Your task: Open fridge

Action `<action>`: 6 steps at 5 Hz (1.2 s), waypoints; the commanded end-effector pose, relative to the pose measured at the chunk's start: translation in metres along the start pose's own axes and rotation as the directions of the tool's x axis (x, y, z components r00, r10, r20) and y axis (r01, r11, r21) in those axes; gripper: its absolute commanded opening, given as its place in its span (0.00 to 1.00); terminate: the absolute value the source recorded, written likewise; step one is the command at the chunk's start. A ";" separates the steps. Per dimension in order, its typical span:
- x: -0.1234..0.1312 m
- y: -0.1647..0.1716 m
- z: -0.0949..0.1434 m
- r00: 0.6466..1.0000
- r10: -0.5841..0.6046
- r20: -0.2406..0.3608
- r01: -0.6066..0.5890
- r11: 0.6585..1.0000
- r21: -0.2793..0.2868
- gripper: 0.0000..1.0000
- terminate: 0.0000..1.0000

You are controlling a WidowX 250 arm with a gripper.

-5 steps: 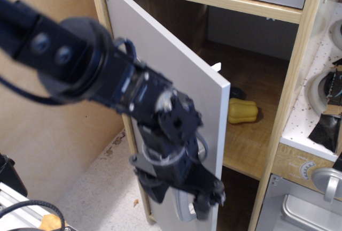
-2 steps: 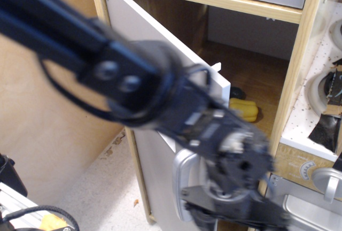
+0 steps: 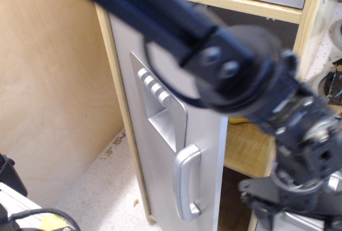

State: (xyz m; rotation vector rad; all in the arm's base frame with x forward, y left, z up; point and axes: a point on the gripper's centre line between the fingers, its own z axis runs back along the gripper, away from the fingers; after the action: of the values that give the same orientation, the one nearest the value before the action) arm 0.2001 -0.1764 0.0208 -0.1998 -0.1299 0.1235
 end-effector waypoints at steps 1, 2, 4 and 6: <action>0.052 0.000 0.019 0.979 -0.195 0.054 0.194 0.981 0.026 1.00 0.00; 0.070 0.011 0.028 0.963 -0.264 0.046 0.261 0.964 0.052 1.00 0.00; 0.078 0.055 0.029 0.964 -0.266 0.011 0.265 0.963 0.052 1.00 0.00; 0.071 0.093 0.040 0.977 -0.212 -0.030 0.214 0.975 0.058 1.00 0.00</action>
State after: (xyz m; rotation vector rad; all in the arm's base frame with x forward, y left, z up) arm 0.2503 -0.0646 0.0345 -0.1187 -0.0724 -0.0866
